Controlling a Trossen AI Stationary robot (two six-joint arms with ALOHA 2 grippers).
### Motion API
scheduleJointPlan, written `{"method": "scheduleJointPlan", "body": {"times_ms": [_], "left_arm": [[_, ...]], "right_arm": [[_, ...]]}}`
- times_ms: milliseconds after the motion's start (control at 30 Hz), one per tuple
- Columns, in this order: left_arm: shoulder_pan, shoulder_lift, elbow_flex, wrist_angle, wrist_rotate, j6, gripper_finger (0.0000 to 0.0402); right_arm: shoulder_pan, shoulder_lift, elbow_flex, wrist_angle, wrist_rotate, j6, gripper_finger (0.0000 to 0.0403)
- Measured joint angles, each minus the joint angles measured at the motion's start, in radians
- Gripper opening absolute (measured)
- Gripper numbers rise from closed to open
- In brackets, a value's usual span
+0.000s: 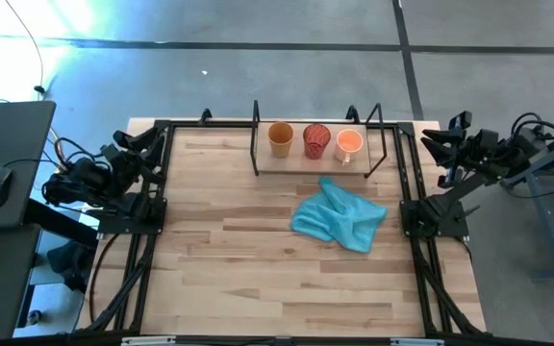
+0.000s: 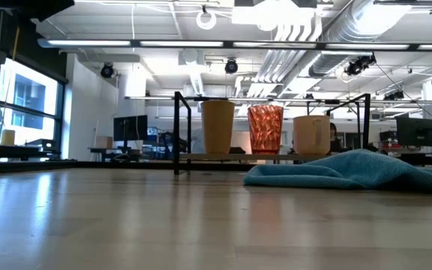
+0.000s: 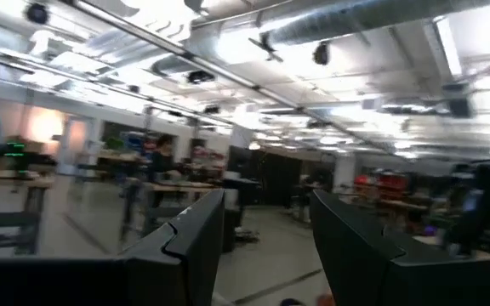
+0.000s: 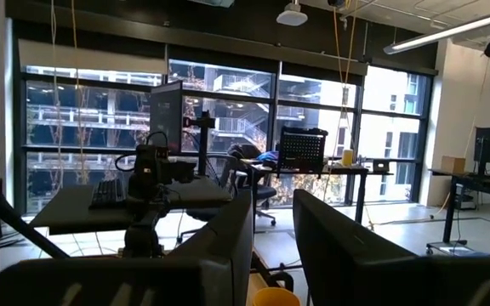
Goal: Stack small to large cups/mugs on shelf
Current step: Return to Home Position
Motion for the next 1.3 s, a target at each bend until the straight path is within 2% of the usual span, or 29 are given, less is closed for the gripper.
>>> {"method": "scheduleJointPlan", "body": {"times_ms": [267,500,600,800,967,1100,1300], "left_arm": [[0.0,0.0,-0.022,0.205,0.004,0.189,0.0166],[0.0,0.0,-0.022,0.189,0.013,0.212,0.0166],[0.0,0.0,-0.022,0.131,0.022,0.154,0.0166],[0.0,0.0,-0.022,-0.089,0.105,-0.093,0.0166],[0.0,0.0,-0.023,-0.167,0.179,-0.225,0.0166],[0.0,0.0,-0.076,-0.123,0.203,-0.267,0.0166],[0.0,0.001,-0.208,0.068,0.206,-0.302,0.0166]], "right_arm": [[0.0,0.0,0.0,0.0,0.001,0.0,0.0078],[0.0,0.0,0.0,0.0,0.001,0.003,0.0078],[0.0,0.0,0.0,0.0,0.001,0.009,0.0078],[0.0,0.0,0.0,0.0,0.001,0.04,0.0078],[0.0,0.0,-0.001,0.0,0.001,0.046,0.0078],[0.0,0.0,-0.001,0.0,0.001,0.049,0.0078],[0.0,0.0,-0.001,0.0,0.001,0.065,0.0078]]}}
